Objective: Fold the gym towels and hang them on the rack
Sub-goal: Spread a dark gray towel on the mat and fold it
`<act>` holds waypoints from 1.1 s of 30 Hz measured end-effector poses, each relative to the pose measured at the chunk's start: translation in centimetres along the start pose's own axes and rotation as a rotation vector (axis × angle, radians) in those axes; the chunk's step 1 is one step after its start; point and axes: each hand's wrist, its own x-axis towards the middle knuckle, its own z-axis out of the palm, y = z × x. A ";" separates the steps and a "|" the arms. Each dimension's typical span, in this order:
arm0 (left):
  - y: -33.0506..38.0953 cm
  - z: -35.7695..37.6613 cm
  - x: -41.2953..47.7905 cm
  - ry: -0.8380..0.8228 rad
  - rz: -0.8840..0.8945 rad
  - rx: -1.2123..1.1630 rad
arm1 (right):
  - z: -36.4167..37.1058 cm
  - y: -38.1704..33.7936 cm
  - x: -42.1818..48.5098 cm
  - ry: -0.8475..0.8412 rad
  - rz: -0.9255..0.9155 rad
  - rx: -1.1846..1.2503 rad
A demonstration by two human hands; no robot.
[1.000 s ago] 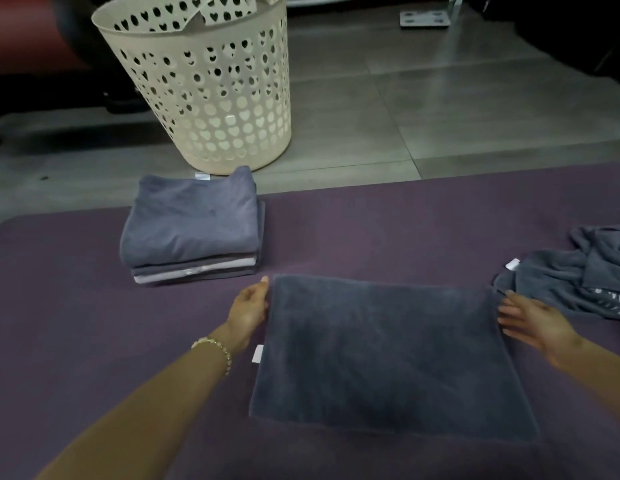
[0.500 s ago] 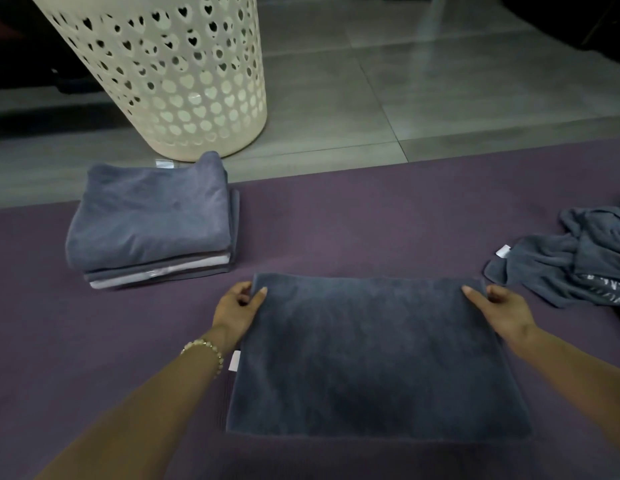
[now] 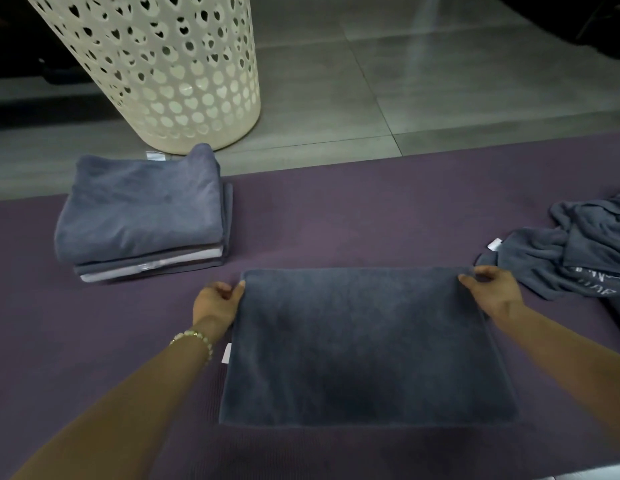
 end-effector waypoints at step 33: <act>12.6 3.4 -15.7 -0.957 0.138 -0.447 | -0.9 1.6 -11.8 -0.607 0.290 0.492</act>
